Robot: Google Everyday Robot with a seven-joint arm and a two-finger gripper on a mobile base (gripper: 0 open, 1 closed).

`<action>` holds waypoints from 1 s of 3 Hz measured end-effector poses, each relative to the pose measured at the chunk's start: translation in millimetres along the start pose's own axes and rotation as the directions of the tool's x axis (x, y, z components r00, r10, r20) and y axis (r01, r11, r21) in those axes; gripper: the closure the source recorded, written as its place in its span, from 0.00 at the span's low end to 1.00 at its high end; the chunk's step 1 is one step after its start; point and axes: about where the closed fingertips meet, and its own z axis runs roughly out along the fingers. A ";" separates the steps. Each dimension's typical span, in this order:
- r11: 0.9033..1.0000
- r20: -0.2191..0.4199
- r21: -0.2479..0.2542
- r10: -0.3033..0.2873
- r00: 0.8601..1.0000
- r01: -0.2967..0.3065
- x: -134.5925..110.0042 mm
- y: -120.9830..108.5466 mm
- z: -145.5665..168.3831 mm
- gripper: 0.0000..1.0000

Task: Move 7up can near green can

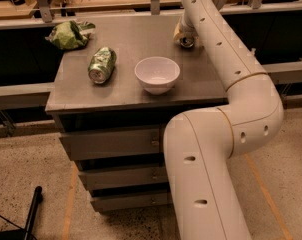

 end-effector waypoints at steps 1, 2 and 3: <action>1.000 -0.002 0.013 -0.021 1.000 0.021 -0.1 -6.0 1.4 0.64; 1.000 -0.002 0.013 -0.021 1.000 0.021 0.2 -6.1 1.0 0.87; 1.000 -0.002 0.013 -0.021 1.000 0.021 0.3 -6.3 0.4 1.00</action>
Offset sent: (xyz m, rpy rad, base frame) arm -0.0171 0.0232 0.0156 -0.0093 -0.0937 0.1110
